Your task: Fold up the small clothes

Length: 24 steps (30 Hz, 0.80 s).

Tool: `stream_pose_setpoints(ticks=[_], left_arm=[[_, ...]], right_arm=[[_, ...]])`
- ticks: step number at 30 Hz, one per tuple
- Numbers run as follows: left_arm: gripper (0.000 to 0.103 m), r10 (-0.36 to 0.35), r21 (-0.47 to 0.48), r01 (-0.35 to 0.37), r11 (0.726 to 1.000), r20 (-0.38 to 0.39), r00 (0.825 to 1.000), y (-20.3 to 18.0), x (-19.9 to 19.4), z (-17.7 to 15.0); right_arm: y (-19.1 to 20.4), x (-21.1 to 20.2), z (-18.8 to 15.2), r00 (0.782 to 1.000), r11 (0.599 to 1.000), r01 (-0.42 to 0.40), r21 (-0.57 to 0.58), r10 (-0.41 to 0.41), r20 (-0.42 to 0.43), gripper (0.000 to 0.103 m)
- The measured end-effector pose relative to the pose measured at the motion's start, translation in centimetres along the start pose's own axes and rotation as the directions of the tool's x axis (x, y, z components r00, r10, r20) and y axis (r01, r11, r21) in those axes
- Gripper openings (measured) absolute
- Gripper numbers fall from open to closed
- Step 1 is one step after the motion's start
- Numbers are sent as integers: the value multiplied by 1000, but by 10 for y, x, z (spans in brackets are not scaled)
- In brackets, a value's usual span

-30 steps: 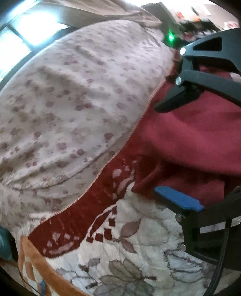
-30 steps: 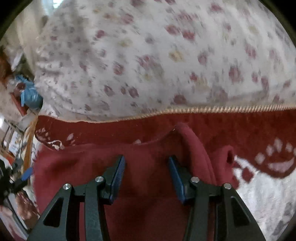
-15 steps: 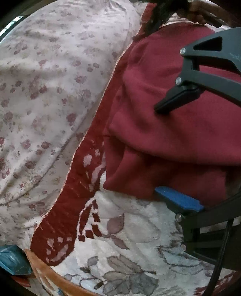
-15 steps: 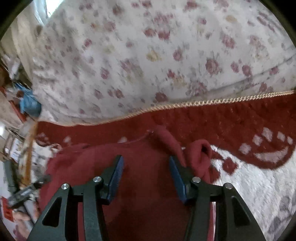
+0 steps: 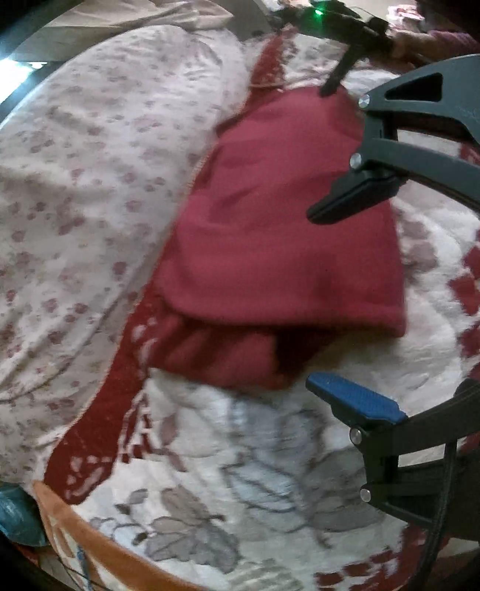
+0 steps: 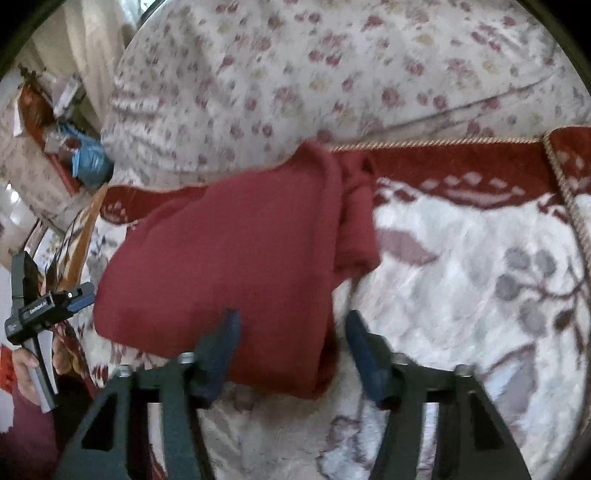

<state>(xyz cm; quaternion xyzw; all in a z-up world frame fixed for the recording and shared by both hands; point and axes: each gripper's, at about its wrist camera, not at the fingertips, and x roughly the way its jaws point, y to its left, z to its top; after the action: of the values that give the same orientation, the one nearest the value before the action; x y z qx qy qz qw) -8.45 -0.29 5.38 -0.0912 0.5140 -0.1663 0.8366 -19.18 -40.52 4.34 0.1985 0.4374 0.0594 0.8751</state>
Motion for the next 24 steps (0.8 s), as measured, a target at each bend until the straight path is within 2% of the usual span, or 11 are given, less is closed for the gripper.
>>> stream_pose_setpoints(ticks=[1,2,3,4,6,8,11,14,18,20,24], left_arm=[[81,1,16,0,1000,-24,1000,-2,5,-4],[72,9,35,-8,999,-44,999,-4,9,-8],[46,30,49,-27,998,-61,998,-4,12,-10],[34,32,57,-28,998,-78,996,-4,14,-12],[20,11,52,-7,999,-83,996,-2,10,-15],[16,8,69,-3,998,-69,998,-3,1,-19],[15,4,54,0,999,-61,998,4,-2,-28],[15,-9,49,12,999,-69,998,8,1,-30],[18,-6,59,8,998,-37,999,7,-9,-27],[26,21,65,-21,998,-6,1000,5,-14,-25],[61,-17,17,16,1000,64,998,6,-24,-14]], right_arm=[[3,4,-1,1000,1000,2,-16,-2,-3,37],[6,5,-1,1000,999,23,-35,-23,7,31],[6,3,-2,999,999,30,-41,-30,11,22],[6,1,-1,999,999,35,-40,-35,12,17],[3,-8,0,999,999,38,-31,-38,24,9],[2,-22,1,999,999,30,-30,-29,43,8],[7,-31,-3,998,996,55,-66,-52,44,7],[4,-12,-16,993,991,111,-79,-113,-23,7],[5,-25,-13,995,993,102,-61,-102,-3,12],[10,-40,-9,993,992,112,-53,-110,32,16],[42,-48,1,995,993,74,-91,-68,68,47]])
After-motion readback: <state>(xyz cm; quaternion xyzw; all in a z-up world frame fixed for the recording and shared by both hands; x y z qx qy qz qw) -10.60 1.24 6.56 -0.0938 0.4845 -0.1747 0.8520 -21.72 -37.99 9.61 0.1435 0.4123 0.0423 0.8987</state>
